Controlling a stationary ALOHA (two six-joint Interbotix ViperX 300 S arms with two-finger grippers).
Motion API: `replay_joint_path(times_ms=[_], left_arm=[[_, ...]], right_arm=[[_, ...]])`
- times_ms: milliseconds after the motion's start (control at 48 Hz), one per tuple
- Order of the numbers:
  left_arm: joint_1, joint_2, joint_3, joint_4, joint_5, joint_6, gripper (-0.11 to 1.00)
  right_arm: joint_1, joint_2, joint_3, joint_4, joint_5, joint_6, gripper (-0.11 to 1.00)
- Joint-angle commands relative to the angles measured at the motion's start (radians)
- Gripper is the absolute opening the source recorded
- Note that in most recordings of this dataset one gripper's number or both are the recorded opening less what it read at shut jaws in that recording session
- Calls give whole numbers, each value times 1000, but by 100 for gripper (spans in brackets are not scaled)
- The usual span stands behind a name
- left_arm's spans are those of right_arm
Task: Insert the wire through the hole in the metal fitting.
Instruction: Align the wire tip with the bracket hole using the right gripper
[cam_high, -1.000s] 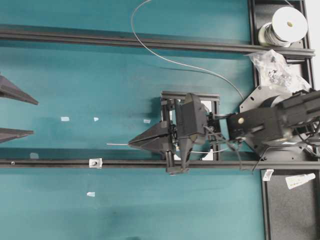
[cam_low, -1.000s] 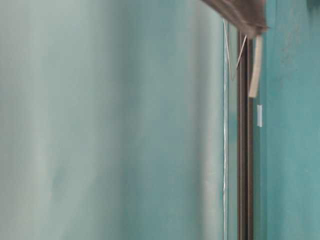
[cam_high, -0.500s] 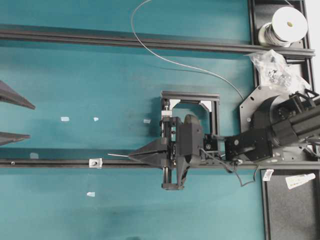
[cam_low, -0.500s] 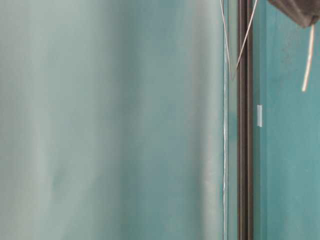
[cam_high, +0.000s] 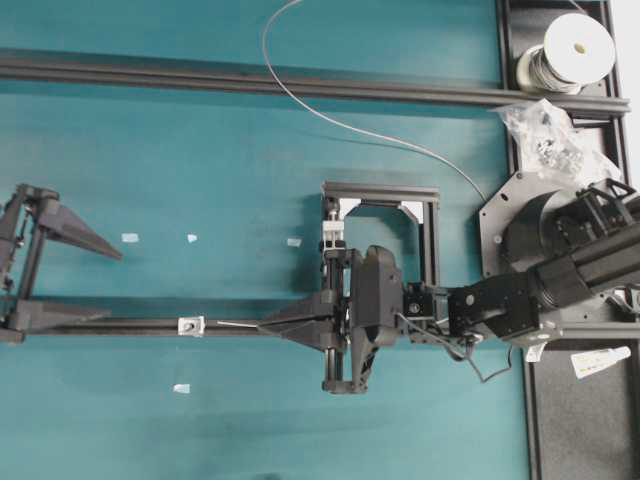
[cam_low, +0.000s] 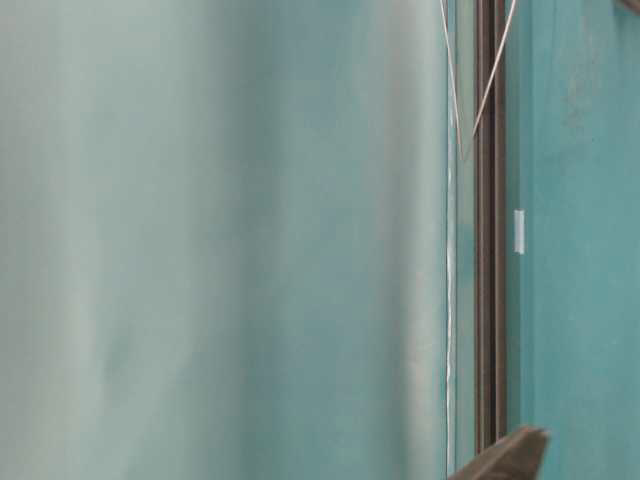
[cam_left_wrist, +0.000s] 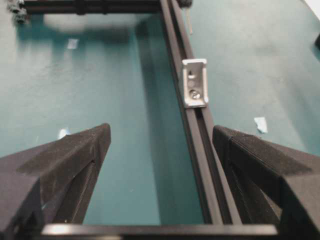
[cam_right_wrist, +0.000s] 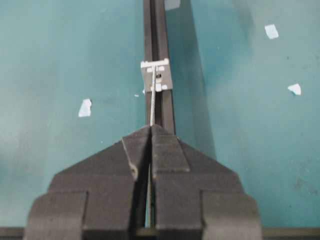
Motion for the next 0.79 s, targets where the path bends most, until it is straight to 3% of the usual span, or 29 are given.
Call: replay_joint_path(times_ms=[0, 146, 771], left_arm=[[-23, 9, -15, -2, -28, -5, 67], [-54, 2, 3, -5, -37, -11, 67], [-44, -55, 21, -6, 9, -23, 67]], right_arm=[[5, -6, 0, 12, -8, 0, -1], [5, -6, 9, 32, -12, 0, -1], [18, -2, 9, 32, 6, -6, -1]])
